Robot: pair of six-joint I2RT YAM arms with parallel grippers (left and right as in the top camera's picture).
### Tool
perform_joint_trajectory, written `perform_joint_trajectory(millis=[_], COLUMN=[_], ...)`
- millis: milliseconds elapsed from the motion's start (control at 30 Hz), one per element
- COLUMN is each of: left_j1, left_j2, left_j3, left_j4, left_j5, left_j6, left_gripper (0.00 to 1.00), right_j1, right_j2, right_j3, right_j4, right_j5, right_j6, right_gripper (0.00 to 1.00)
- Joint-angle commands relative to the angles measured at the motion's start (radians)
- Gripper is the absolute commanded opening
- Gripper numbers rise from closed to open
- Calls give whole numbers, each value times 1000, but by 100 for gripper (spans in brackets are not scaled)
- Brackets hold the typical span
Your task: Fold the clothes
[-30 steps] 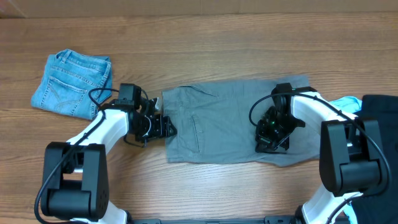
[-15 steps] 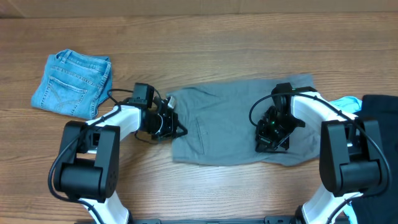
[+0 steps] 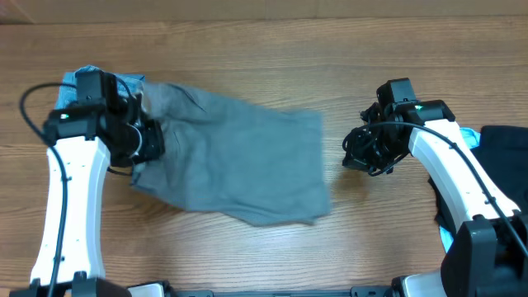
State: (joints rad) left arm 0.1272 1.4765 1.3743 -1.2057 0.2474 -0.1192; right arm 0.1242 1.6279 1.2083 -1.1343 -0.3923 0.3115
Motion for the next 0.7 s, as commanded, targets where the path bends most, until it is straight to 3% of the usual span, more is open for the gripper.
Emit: perform_joint_trajectory(millis=[0,200,367,567,667], left_j1=[-64,-220,-359,-519,-555], left_j2=[-6,30,162,333,385], left_j3=[90,92,91,91,91], left_j4=[-13,18,94,209,246], left_j5=[-10,-72,-96,-13,27], left_j6=[-3,-86,-271,-449,-472], left_gripper=[4,4,4,4,4], right_j1=[-3,-3,-3,-3,-3], right_j2=[-6,-6,-6,-3,3], right_j3=[14,14,13,-5,-11], right_j4=[3,3,11,22,22], right_j5=[-2,-2,-1,32,36], right_j6=[7,6,6,7,7], right_gripper=[4,5,5,8,9])
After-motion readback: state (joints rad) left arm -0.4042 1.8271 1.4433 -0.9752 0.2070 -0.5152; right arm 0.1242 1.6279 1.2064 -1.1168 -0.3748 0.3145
